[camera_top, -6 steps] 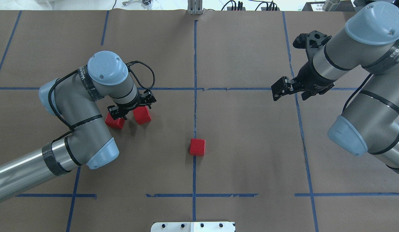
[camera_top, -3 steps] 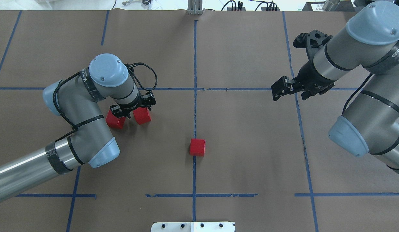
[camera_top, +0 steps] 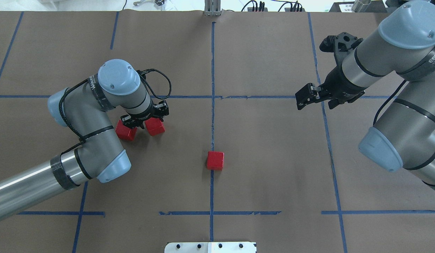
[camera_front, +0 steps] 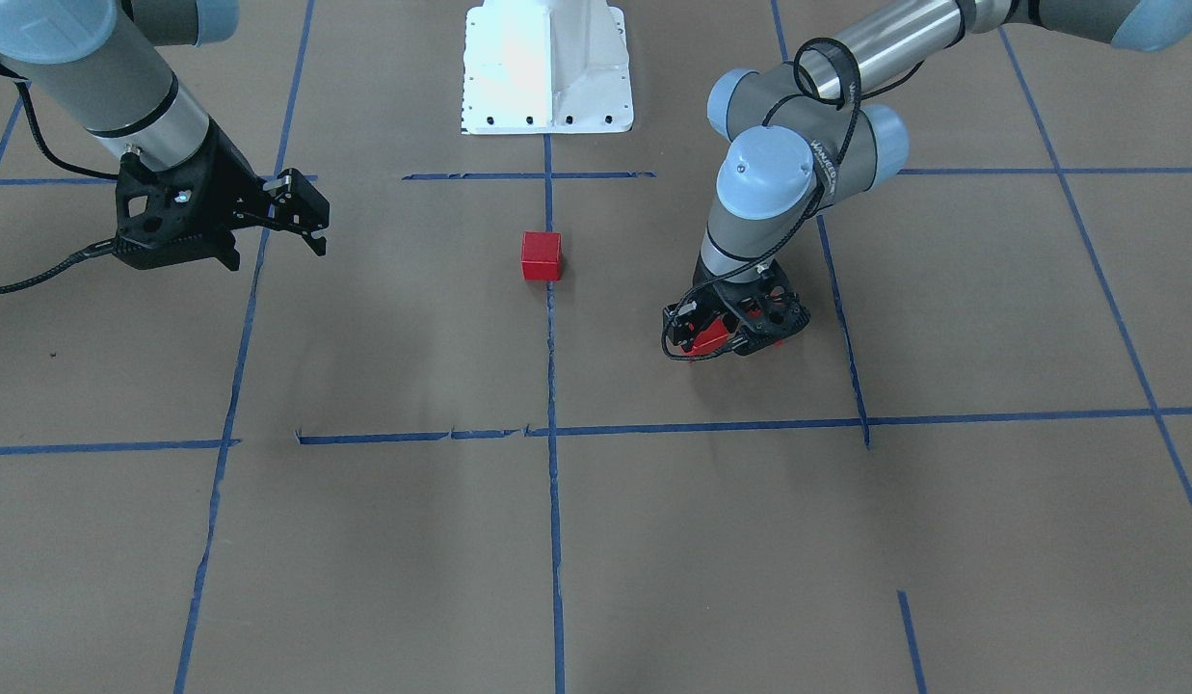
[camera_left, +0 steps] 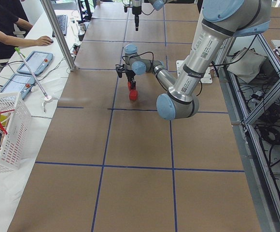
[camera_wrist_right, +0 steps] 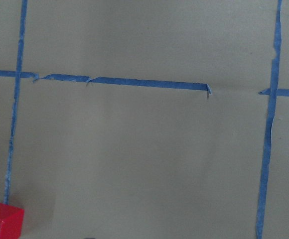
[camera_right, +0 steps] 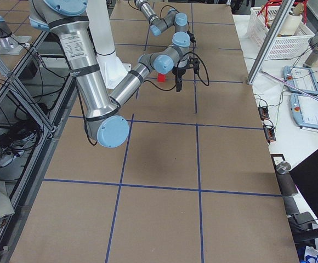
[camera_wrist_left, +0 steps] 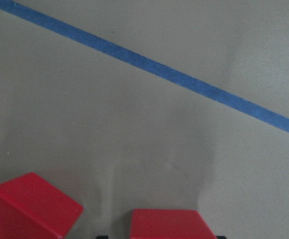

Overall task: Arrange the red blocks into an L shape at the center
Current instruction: 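Carry the held cube with the left gripper toward the center cube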

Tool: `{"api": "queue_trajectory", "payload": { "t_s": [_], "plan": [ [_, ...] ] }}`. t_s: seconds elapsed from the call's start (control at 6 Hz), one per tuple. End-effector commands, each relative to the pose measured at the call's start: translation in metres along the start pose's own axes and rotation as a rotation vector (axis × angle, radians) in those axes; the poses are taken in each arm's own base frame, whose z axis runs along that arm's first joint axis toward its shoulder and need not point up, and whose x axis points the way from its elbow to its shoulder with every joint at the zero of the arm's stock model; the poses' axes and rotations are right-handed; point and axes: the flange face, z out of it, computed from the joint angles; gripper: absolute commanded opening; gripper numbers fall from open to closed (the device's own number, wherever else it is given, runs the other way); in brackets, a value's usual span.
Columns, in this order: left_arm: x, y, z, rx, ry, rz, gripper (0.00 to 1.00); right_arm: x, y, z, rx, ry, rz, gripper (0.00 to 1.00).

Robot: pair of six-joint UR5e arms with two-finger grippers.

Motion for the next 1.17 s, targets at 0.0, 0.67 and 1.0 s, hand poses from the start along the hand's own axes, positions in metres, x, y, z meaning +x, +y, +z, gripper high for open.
{"api": "queue_trajectory", "payload": {
  "t_s": [0.0,0.67,1.0],
  "plan": [
    [0.013,0.004,-0.008,-0.002,0.018,0.010,0.23,0.001,0.001,-0.001,0.002,0.000,0.006,1.00],
    [0.120,0.042,-0.036,-0.014,0.082,0.189,0.00,0.012,0.011,-0.004,-0.002,0.004,0.001,1.00],
    [0.170,0.050,-0.033,-0.028,0.033,0.275,0.00,0.016,0.012,-0.001,-0.006,0.011,0.005,1.00]
  ]
}}
